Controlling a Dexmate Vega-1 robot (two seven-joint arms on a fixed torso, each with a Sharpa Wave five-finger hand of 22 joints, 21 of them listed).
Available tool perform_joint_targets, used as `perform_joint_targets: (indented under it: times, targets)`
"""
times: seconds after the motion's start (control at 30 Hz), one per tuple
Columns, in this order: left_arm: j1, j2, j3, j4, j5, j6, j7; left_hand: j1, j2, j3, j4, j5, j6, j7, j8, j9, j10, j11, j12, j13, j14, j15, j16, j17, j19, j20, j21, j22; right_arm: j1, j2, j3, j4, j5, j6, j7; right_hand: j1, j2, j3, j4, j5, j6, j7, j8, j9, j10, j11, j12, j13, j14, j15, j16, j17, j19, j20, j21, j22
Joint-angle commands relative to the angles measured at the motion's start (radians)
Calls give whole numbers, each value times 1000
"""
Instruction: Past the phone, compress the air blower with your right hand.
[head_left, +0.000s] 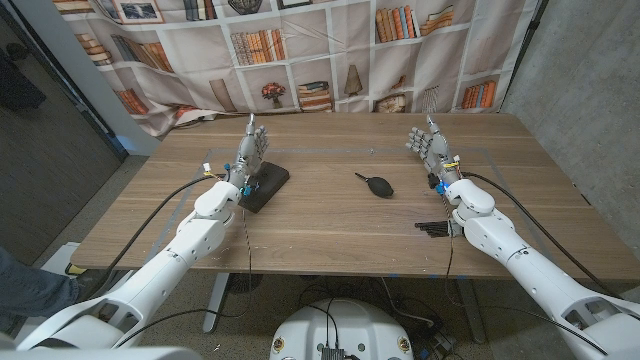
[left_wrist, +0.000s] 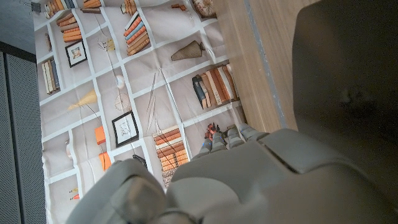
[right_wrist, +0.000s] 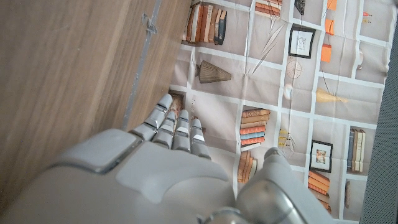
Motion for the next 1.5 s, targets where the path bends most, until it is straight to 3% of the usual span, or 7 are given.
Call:
perform_joint_targets:
  times: [0.03,0.23,0.57,1.03,1.2,1.5]
  targets:
    - [0,-2,-1,-16,20,5,-6,10,5,-5,-1,4,-36,1,7,1,1,0,7,2,-22,-2,4,3,-103,-26,5,2,-15,9,18,-6,1,26,-2,8,-4,4,-1,6,10,-3,3,2,8,1,5,5,8,7,5,4,8,-15,4,4]
    - [4,8,-4,-29,28,-3,-18,17,9,-3,-3,4,-26,-2,8,1,10,-1,8,2,-14,-4,4,3,-98,-22,4,2,-62,3,37,-66,-32,76,-67,15,-8,3,-8,5,26,-7,8,2,21,-3,9,5,17,1,6,3,20,-20,-1,4]
    - [11,40,-1,-59,41,25,-32,46,18,2,-15,0,6,2,12,1,44,-3,11,2,23,-5,8,2,-44,-25,16,3,-150,-56,51,-201,-88,71,-142,31,-4,8,-19,5,36,-6,10,2,32,-4,12,6,26,-2,6,2,31,-22,-7,4]
    - [25,49,-6,-85,41,33,-25,67,22,3,-23,-4,40,3,17,1,76,-4,15,2,44,-6,7,2,-31,-21,14,3,-205,-100,48,-288,-189,121,-191,57,1,15,-35,3,55,-8,14,2,48,-12,15,6,47,-11,9,1,56,-30,-15,4]
    - [27,50,-4,-87,41,33,-26,72,22,3,-25,-5,48,4,17,1,83,-3,16,2,52,-5,8,2,-31,-22,12,3,-228,-129,52,-341,-250,108,-232,68,3,19,-43,3,62,-9,15,2,60,-15,19,6,55,-14,9,1,67,-33,-18,4]
    - [37,41,-3,-96,40,24,-18,80,23,3,-29,-7,64,0,19,1,92,-2,15,2,58,-7,6,2,-21,-20,13,3,-258,-136,53,-394,-356,106,-318,86,8,24,-54,1,80,-13,19,3,65,-16,19,6,57,-21,7,1,69,-39,-28,4]
